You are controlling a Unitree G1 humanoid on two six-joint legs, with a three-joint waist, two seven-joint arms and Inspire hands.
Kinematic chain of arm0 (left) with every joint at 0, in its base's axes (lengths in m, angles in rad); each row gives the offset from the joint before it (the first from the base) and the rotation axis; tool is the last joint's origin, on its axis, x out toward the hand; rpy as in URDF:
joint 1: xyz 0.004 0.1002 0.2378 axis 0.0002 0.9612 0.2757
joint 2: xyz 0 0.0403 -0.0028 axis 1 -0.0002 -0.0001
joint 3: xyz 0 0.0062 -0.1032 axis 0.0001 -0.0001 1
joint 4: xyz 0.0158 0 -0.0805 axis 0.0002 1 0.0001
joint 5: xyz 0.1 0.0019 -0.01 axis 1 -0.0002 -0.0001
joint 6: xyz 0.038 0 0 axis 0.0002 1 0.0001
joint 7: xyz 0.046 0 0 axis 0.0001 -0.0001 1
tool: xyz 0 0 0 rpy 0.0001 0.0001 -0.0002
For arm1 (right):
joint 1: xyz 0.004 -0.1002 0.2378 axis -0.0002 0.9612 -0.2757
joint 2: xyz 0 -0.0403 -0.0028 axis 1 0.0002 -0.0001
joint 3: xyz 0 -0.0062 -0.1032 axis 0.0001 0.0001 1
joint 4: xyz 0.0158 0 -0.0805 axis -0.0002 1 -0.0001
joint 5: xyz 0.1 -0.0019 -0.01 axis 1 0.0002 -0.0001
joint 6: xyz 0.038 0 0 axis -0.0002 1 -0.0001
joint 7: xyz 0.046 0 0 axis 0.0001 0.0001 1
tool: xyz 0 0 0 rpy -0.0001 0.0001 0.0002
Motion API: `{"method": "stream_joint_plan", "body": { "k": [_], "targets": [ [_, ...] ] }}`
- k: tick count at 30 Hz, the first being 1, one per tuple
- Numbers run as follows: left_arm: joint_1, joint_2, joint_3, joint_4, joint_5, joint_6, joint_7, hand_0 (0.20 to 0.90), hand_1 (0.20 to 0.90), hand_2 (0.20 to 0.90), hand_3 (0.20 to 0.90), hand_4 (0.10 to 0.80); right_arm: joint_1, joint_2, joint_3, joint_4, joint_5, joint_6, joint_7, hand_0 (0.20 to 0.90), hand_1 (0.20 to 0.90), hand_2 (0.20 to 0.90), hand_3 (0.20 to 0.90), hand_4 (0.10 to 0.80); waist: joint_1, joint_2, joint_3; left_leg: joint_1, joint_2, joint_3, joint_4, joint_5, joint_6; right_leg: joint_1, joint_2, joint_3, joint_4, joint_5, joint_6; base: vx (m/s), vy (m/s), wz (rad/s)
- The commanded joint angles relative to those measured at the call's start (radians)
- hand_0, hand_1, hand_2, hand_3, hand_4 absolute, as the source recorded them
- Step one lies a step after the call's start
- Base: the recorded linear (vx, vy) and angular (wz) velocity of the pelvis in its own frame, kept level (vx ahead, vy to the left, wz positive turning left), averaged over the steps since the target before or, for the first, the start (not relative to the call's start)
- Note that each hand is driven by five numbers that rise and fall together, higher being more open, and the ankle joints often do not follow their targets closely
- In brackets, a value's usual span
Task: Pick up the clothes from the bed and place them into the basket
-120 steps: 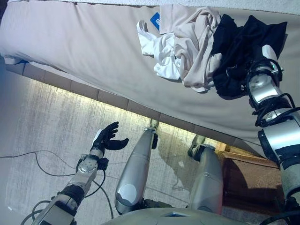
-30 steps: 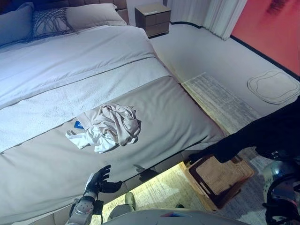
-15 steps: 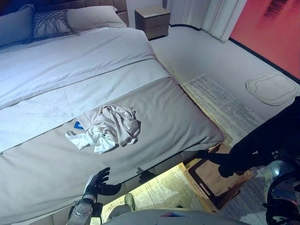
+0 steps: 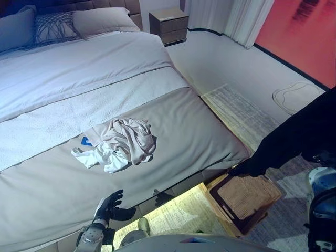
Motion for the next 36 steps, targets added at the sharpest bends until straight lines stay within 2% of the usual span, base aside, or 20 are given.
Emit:
{"method": "stream_joint_plan", "body": {
  "k": [1,11,20,24,28,36],
  "targets": [
    [-0.038,0.041,0.008,-0.027,0.022,-0.044,-0.005,0.9,0.9,0.9,0.9,0.8,-0.083,-0.159,-0.115,-0.052,-0.021,-0.048,0.004,0.3,0.3,0.3,0.2,0.1,0.016,0.004,-0.076,0.027,0.003,-0.1,0.001,-0.108,-0.009,-0.038,0.029,0.025,0.031,0.046,0.014,0.0,0.0,0.0],
    [-0.047,0.039,-0.009,-0.006,0.018,-0.051,-0.007,0.9,0.9,0.9,0.9,0.8,-0.074,-0.13,-0.098,0.057,0.036,-0.002,0.046,0.3,0.3,0.3,0.2,0.1,0.016,0.002,-0.073,0.029,0.0,-0.1,0.001,-0.109,-0.009,-0.036,0.031,0.024,0.026,0.05,0.014,0.0,0.0,0.0],
    [-0.052,0.058,-0.018,0.002,0.015,-0.055,-0.009,0.9,0.9,0.9,0.9,0.8,-0.05,-0.078,-0.08,0.299,0.143,-0.007,0.031,0.3,0.3,0.3,0.2,0.1,0.018,0.017,-0.048,0.025,-0.007,-0.106,0.001,-0.109,-0.004,-0.047,0.027,0.026,0.028,0.059,0.019,0.0,0.0,0.0],
    [-0.058,0.076,-0.021,-0.006,0.006,-0.047,-0.017,0.9,0.9,0.9,0.9,0.8,-0.053,-0.063,-0.055,0.411,0.219,0.006,0.093,0.3,0.3,0.3,0.2,0.1,0.02,0.031,-0.033,0.02,-0.012,-0.108,0.001,-0.107,-0.002,-0.056,0.02,0.023,0.035,0.061,0.023,0.002,-0.019,0.0],
    [-0.076,0.092,-0.04,-0.031,-0.023,-0.043,-0.021,0.9,0.9,0.9,0.9,0.8,-0.078,-0.06,0.01,0.494,0.239,0.002,0.1,0.3,0.3,0.3,0.2,0.1,0.021,0.054,0.0,-0.011,-0.018,-0.115,0.001,-0.094,0.003,-0.105,0.013,0.024,0.065,0.06,0.024,-0.109,-0.024,0.04],
    [-0.215,0.073,-0.107,-0.072,-0.137,-0.094,0.042,0.9,0.9,0.9,0.9,0.8,-0.278,-0.069,0.187,0.627,0.4,-0.001,0.127,0.3,0.3,0.3,0.2,0.1,0.021,0.115,0.194,-0.181,-0.041,-0.131,0.022,-0.04,0.013,-0.282,0.012,0.043,0.135,0.059,-0.002,-0.284,0.0,0.0]
  ]
}}
